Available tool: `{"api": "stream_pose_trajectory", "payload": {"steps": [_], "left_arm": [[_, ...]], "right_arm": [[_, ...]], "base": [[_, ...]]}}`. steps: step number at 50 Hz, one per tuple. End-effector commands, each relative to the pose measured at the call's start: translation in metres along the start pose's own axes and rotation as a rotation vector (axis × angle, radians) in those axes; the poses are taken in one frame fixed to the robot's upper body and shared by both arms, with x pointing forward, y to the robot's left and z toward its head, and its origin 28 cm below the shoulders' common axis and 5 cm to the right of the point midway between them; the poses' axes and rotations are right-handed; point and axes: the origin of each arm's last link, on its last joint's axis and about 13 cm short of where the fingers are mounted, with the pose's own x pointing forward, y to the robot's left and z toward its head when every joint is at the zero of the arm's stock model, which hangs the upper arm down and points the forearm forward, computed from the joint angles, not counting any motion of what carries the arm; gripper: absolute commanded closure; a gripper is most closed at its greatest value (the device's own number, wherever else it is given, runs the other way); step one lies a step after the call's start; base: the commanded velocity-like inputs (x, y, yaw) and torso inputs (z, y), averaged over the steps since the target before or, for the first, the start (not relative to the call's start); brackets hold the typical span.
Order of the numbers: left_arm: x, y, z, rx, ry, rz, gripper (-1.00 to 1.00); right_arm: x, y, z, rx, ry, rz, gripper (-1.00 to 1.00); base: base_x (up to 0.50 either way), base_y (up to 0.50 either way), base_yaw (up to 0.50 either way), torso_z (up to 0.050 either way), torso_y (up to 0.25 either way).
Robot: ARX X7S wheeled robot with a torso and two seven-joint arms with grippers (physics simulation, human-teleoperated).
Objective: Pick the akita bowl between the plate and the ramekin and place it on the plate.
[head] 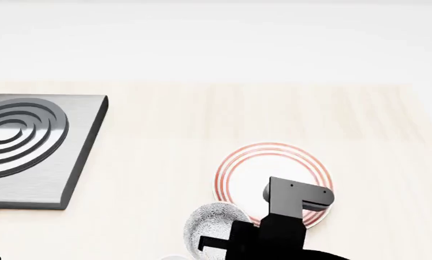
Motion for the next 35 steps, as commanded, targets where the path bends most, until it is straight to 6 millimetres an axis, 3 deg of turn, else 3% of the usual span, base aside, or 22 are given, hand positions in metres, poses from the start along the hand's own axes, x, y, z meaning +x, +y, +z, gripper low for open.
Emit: {"api": "stream_pose_trajectory", "payload": {"steps": [1, 17, 35], "left_arm": [[-0.001, 0.000, 0.002, 0.000, -0.001, 0.001, -1.00], [-0.001, 0.000, 0.000, 0.000, 0.000, 0.001, -1.00], [0.000, 0.000, -0.001, -0.001, 0.000, 0.000, -1.00]], "right_arm": [[-0.003, 0.002, 0.000, -0.035, -0.044, -0.011, 1.00], [-0.021, 0.014, 0.014, -0.108, -0.114, 0.044, 1.00], [-0.036, 0.026, 0.052, -0.107, -0.199, 0.049, 1.00]], "base": [[0.00, 0.00, 0.00, 0.000, 0.000], [0.00, 0.00, 0.00, 0.000, 0.000], [0.00, 0.00, 0.00, 0.000, 0.001]]}}
